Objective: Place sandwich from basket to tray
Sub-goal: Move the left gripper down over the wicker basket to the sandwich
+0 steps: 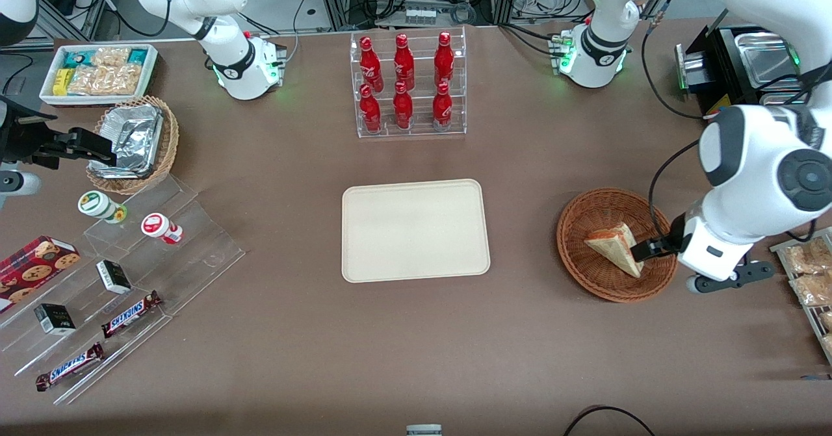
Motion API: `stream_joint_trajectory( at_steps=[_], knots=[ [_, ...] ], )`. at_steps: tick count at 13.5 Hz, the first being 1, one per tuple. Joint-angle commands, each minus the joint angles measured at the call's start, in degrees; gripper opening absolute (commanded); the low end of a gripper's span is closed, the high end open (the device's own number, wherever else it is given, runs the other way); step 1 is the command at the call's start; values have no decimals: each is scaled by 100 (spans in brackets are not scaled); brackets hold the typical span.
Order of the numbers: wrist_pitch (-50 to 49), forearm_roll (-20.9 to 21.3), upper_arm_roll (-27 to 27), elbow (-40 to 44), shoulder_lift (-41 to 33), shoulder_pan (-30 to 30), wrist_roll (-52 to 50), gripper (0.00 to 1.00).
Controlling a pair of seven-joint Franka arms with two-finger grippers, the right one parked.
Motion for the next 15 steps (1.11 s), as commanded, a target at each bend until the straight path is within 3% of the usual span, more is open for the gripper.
stream_joint_trajectory(
  at_steps=[1,7,15],
  knots=[
    [941,94,14,-1095,-515,-24,-921,100],
    [2420,94,31,-2556,-833,-24,-1961,100],
    [2447,94,49,-2839,-737,38,-2067,100]
  ],
)
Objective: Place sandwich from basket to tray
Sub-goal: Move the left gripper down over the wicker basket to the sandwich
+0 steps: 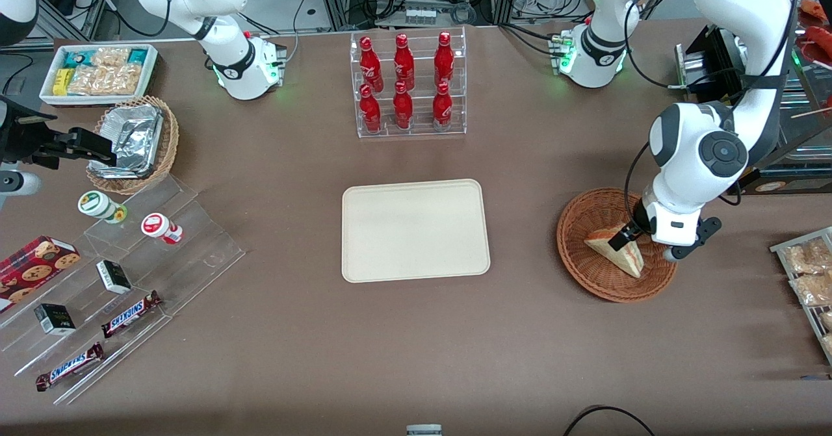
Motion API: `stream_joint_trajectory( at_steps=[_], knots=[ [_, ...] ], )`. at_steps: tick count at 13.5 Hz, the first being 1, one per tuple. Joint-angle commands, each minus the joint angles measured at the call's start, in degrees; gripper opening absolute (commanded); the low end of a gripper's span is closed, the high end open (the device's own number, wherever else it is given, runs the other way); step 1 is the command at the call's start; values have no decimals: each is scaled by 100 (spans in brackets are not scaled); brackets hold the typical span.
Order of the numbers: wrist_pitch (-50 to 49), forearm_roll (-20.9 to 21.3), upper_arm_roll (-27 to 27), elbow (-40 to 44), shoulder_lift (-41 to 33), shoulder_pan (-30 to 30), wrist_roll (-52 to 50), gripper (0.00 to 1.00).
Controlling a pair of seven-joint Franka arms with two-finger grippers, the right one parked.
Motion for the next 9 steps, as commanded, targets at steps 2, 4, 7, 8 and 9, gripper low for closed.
stream_joint_trajectory(
  at_steps=[2,4,7,8,9],
  knots=[
    [207,83,-5,-138,27,24,-238,100],
    [312,83,-5,-147,132,24,-387,100],
    [470,92,-5,-147,308,24,-432,100],
    [558,92,-5,-147,361,24,-432,100],
    [602,92,-5,-147,422,24,-440,100]
  ],
)
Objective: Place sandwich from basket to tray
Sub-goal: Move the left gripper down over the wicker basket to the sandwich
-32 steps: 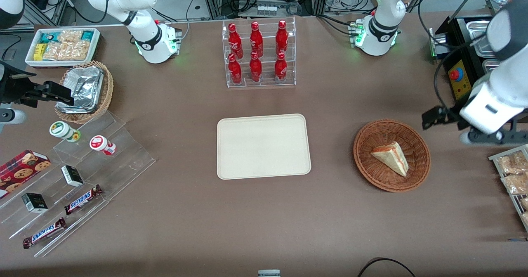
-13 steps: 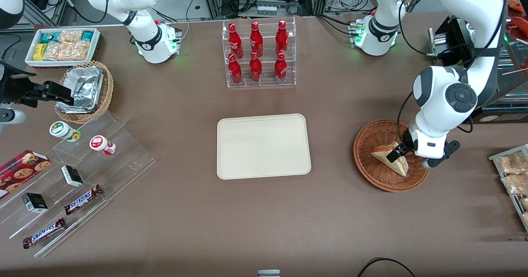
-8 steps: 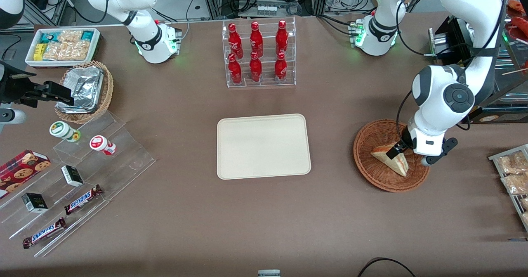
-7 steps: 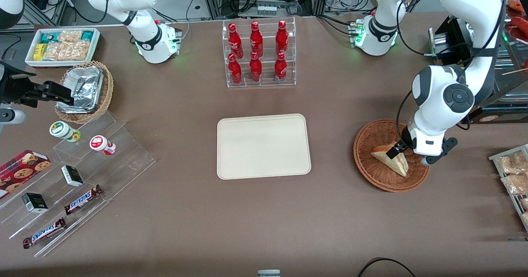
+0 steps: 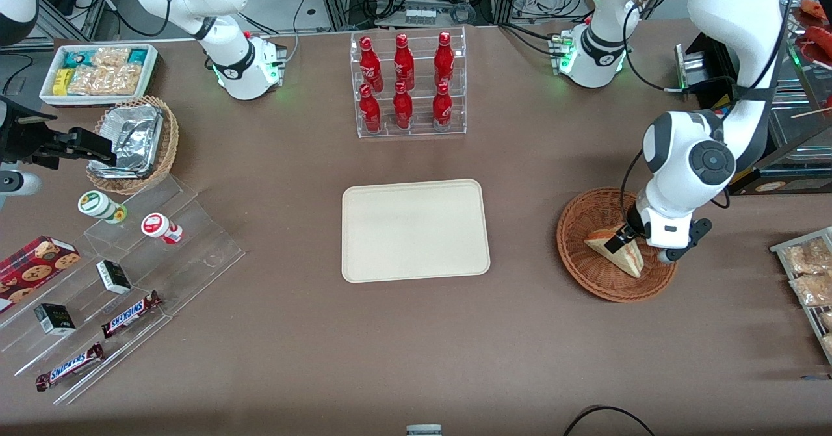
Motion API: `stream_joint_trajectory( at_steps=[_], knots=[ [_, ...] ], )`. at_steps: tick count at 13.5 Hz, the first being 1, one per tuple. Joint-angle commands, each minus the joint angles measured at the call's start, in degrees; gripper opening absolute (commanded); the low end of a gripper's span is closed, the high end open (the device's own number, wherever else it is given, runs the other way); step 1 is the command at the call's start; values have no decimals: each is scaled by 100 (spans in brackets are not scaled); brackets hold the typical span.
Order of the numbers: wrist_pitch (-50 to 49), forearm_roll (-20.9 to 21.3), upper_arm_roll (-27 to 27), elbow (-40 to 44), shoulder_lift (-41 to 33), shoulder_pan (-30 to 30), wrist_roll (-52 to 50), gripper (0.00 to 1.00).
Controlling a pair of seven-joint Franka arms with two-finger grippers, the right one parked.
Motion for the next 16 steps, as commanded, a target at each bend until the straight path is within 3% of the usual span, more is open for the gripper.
stream_joint_trajectory(
  at_steps=[1,3,4,5,7,13,16],
  knots=[
    [211,92,-12,-43,115,22,-153,100],
    [238,83,32,-34,160,22,-162,94],
    [247,83,41,-43,160,22,-180,76],
    [247,92,49,-43,151,22,-215,48],
    [247,92,50,-34,160,22,-224,3],
    [-24,92,50,167,2,-13,-294,0],
    [-1295,127,23,990,-130,-49,-268,0]
  ],
)
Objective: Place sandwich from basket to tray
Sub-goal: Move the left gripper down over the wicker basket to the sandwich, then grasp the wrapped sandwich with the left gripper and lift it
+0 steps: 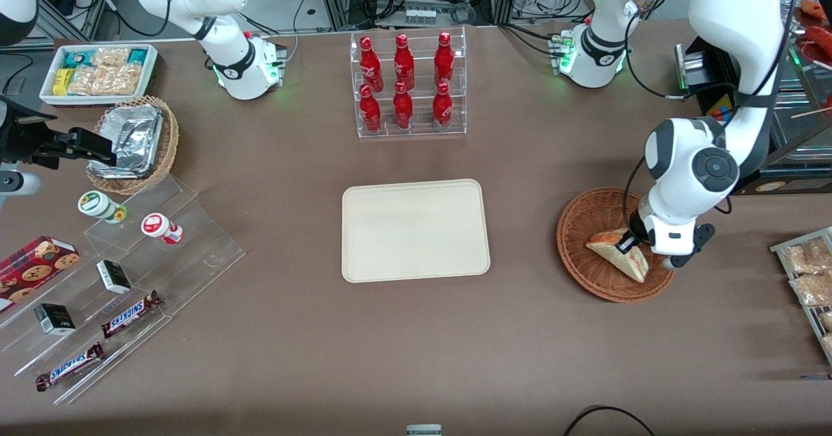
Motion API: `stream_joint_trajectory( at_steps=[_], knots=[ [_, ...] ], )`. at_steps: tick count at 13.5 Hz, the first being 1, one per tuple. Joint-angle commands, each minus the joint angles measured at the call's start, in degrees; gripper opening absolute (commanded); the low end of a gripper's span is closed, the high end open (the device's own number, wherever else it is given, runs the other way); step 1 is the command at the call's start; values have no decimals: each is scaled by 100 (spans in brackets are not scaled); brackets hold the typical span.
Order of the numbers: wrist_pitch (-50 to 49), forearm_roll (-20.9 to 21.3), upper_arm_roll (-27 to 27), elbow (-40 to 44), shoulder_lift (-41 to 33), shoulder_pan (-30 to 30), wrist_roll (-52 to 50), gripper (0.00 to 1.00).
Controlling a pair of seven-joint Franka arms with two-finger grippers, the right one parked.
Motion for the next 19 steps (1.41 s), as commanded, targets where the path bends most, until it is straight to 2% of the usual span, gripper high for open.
stream_joint_trajectory(
  at_steps=[1,3,7,12,19],
  knots=[
    [-1270,126,-45,925,-146,-58,-140,0],
    [-1757,117,-45,1480,-119,-251,-140,0],
    [-1933,38,-97,2157,-84,-628,-175,0],
    [-2373,20,-98,3037,381,-1542,-131,0],
    [-2312,-112,-106,3749,1216,-2913,-157,0]
  ],
)
